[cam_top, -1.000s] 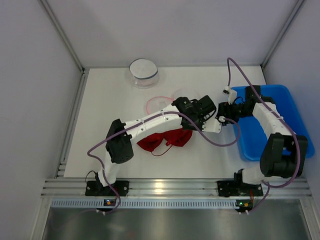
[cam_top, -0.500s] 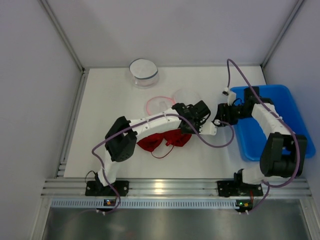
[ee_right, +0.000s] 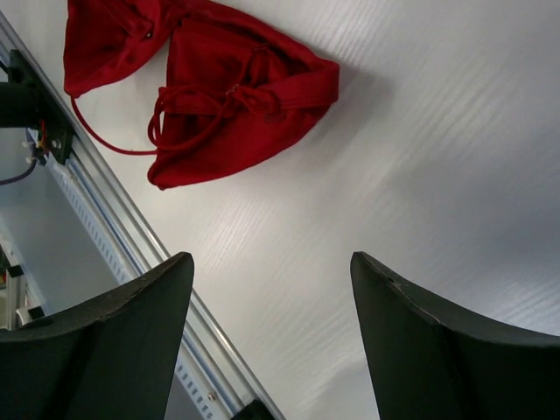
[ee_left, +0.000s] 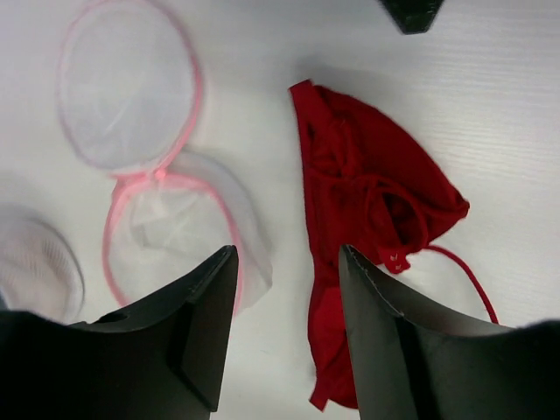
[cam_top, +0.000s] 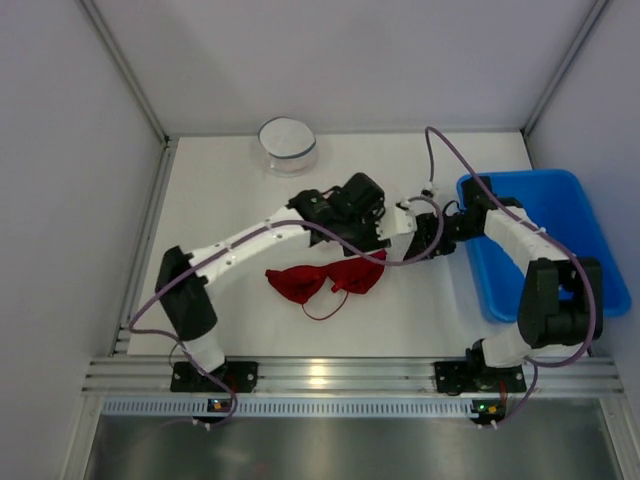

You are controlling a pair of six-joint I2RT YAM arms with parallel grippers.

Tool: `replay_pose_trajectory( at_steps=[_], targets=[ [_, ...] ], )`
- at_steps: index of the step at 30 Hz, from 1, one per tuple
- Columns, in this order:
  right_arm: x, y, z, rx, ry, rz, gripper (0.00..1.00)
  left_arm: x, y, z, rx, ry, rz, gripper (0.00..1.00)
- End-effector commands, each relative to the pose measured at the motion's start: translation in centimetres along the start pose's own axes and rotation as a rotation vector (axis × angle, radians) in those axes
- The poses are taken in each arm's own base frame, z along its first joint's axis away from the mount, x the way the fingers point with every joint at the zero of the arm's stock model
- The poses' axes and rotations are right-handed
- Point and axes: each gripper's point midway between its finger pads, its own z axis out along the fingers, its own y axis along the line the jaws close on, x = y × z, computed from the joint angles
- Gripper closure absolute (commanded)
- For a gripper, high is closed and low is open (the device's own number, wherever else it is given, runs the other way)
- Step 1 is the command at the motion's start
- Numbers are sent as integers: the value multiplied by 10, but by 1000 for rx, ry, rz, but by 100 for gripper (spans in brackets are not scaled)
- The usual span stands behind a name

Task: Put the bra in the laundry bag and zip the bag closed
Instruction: Adjust the bra at the center of the board.

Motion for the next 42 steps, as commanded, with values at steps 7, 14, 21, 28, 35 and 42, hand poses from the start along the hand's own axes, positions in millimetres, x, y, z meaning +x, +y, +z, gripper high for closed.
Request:
replay_pose_trajectory(
  at_steps=[7,14,21,28,35,42],
  targets=[
    [-10,18,34,-87,-25,-17,27,113,31,-103,35,-165,-705,48],
    [-16,5,48,-42,-74,63,25,194,0,-100,129,-144,-1070,50],
    [-11,0,65,-62,-31,144,26,247,-5,-79,184,-71,-1313,51],
    [-7,4,73,-84,-24,153,30,266,-11,-57,396,-94,-1477,48],
    [-2,9,77,-106,-16,161,34,259,-16,-45,595,-189,-1602,46],
    [-5,12,85,-135,-27,176,37,268,-26,-31,647,-119,-1700,47]
  ],
)
